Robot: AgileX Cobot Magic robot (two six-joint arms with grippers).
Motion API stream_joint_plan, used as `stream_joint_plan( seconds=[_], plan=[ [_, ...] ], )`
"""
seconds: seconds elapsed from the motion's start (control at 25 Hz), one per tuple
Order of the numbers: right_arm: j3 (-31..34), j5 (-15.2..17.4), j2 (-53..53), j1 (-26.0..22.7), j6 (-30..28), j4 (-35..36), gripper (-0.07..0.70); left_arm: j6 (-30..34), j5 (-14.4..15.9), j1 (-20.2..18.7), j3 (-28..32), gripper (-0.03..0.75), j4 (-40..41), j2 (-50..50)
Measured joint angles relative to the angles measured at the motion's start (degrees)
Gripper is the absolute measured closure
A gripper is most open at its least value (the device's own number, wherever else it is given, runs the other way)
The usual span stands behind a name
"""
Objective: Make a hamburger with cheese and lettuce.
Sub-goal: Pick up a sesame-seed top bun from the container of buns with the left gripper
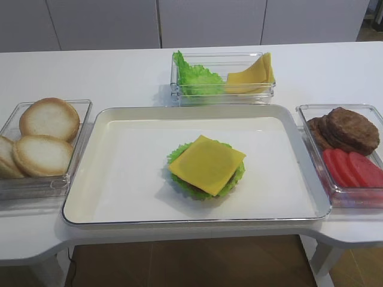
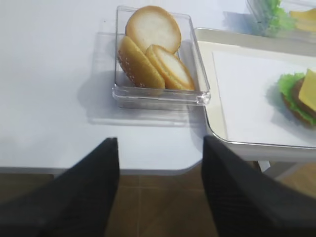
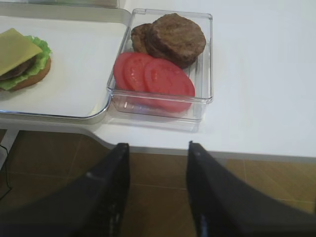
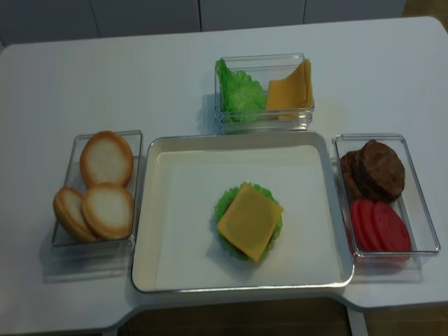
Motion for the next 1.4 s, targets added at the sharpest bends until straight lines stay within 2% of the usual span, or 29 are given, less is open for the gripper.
stream_joint_plan(
  seconds=[0.28, 0.64, 0.76, 0.92, 1.08, 1.4],
  plan=[
    [0.0, 0.0, 0.0, 0.0, 0.0, 0.0, 0.341, -1.9, -1.4, 0.0, -6.1, 0.342, 0.0, 13.8],
    [0.0, 0.0, 0.0, 0.0, 0.0, 0.0, 0.341, -10.3, -8.5, 0.0, -13.2, 0.344, 0.8, 39.4],
    [0.0, 0.0, 0.0, 0.0, 0.0, 0.0, 0.341, -14.8, -8.4, 0.0, -17.2, 0.344, 2.7, 48.1],
    [0.0, 0.0, 0.0, 0.0, 0.0, 0.0, 0.341, -20.7, -6.2, 0.0, -22.1, 0.344, 3.7, 59.3],
    [0.0, 0.0, 0.0, 0.0, 0.0, 0.0, 0.341, -21.4, -6.2, 0.0, -24.4, 0.344, 3.7, 67.4],
    [0.0, 0.0, 0.0, 0.0, 0.0, 0.0, 0.341, -21.8, -6.3, 0.0, -24.8, 0.343, 5.9, 76.3]
  ],
)
